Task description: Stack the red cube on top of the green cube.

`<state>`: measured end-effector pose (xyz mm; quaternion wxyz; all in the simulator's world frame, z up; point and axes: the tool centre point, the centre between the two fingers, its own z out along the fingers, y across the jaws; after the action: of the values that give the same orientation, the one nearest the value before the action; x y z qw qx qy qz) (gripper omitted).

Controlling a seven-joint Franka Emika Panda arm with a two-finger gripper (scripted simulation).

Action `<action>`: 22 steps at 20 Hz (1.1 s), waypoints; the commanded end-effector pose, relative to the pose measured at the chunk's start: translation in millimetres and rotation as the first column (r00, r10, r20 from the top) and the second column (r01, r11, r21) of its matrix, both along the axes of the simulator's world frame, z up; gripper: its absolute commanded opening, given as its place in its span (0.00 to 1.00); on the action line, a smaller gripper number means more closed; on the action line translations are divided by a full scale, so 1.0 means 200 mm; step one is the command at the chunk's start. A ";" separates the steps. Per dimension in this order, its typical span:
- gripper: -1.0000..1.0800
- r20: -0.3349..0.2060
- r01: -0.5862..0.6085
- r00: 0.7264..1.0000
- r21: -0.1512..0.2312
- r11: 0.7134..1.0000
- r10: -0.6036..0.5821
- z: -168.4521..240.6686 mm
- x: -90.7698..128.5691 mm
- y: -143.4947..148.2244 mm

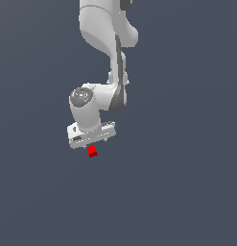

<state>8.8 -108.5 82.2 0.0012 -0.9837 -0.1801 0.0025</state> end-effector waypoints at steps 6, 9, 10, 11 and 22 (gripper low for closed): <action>0.96 0.005 -0.051 0.999 -0.001 0.999 0.051 -0.06 0.05 -0.10; 0.96 0.005 -0.057 0.998 -0.001 0.998 0.057 -0.06 0.06 -0.12; 0.96 0.005 -0.057 0.998 -0.001 0.998 0.057 -0.06 0.06 -0.12; 0.96 0.005 -0.054 0.999 -0.001 0.999 0.054 -0.06 0.05 -0.11; 0.96 0.005 -0.057 0.998 -0.001 0.998 0.057 -0.25 0.05 -0.11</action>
<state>19.3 -131.3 40.1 -0.0001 -0.9782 -0.2077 0.0000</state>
